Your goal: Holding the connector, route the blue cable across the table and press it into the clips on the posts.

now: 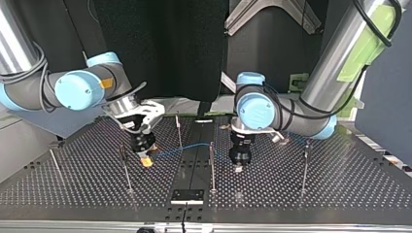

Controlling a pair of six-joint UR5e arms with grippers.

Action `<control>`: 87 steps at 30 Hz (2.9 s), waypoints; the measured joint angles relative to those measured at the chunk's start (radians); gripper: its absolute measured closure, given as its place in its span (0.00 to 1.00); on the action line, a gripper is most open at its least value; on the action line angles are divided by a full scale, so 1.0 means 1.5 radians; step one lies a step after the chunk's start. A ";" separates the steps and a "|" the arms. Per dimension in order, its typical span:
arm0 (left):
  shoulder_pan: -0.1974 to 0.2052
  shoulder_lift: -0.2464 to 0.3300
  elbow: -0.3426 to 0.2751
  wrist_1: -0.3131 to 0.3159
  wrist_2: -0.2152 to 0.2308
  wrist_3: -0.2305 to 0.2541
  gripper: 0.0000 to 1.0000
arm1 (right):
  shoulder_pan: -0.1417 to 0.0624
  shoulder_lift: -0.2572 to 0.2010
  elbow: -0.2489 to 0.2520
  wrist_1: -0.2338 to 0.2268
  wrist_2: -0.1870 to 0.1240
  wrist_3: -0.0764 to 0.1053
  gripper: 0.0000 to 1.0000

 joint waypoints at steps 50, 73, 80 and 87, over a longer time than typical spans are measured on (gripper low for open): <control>-0.058 0.185 -0.110 -0.129 0.053 -0.016 0.00 | -0.017 0.000 0.000 0.004 -0.011 0.000 1.00; -0.191 0.166 -0.070 -0.097 -0.020 -0.010 0.00 | -0.023 -0.011 0.000 0.005 -0.012 0.001 1.00; -0.203 0.119 -0.023 -0.120 -0.062 0.004 0.00 | -0.025 -0.015 0.000 0.006 -0.012 0.001 1.00; -0.206 0.071 0.025 -0.121 -0.086 0.010 0.00 | -0.025 -0.015 0.000 0.006 -0.011 0.001 1.00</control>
